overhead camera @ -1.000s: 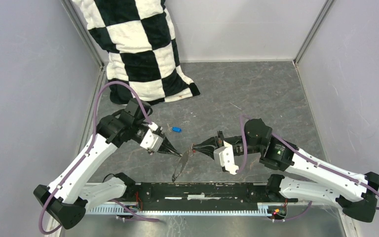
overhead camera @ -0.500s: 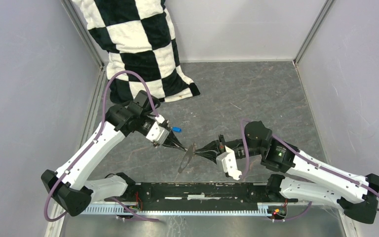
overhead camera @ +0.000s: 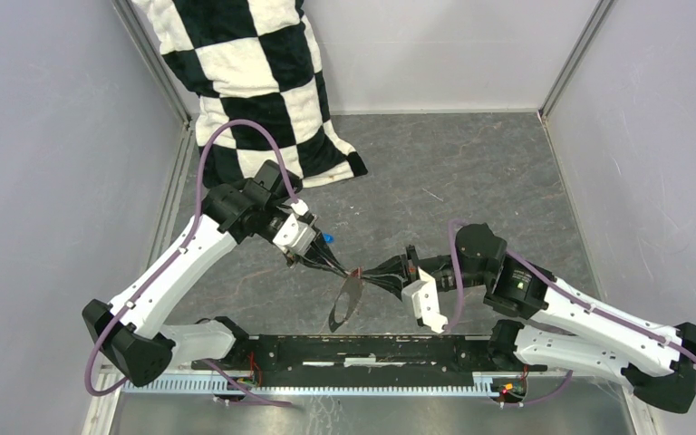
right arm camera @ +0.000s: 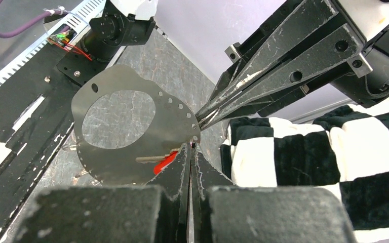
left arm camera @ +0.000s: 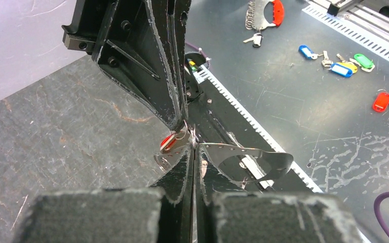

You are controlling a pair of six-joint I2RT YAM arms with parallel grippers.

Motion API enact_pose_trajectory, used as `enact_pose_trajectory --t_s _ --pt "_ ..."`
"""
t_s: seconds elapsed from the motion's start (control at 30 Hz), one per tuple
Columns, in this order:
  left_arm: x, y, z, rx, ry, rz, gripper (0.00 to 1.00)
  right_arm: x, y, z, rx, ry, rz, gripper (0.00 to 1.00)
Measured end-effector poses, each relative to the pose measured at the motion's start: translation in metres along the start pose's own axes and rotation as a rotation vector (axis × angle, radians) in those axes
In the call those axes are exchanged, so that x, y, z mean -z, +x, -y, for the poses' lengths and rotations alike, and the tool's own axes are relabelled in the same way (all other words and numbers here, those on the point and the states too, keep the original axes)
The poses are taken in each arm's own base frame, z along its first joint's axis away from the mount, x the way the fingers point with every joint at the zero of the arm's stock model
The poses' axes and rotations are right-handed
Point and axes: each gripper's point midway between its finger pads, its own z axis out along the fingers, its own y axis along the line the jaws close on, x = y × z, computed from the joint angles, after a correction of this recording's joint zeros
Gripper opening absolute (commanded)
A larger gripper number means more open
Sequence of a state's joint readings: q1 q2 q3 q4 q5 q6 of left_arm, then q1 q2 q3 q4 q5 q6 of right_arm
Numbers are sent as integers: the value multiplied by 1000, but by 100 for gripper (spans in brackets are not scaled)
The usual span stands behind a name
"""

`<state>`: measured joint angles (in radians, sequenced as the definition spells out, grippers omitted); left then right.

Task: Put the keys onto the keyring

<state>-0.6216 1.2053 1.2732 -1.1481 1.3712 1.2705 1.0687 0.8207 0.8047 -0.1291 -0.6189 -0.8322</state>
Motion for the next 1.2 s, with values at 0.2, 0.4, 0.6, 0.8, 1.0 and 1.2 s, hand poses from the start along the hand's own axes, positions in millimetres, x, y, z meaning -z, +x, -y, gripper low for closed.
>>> enact_pose_trajectory --t_s 0.2,0.4,0.6,0.8,1.0,1.2 --pt "-2 -4 -2 44 7 21 2 3 -4 2 14 12 4 0" --pt "-2 -6 -4 65 3 26 2 2 -5 1 22 9 7 0" --pt "-2 -6 -4 61 2 26 2 2 -4 3 29 17 -3 0" --pt "-2 -6 -5 58 1 26 2 3 -2 8 39 42 -17 0" --pt "-2 -6 -5 58 1 26 2 4 -7 14 54 65 -7 0" --pt "-2 -8 -7 56 -5 28 2 4 -8 15 56 67 -2 0"
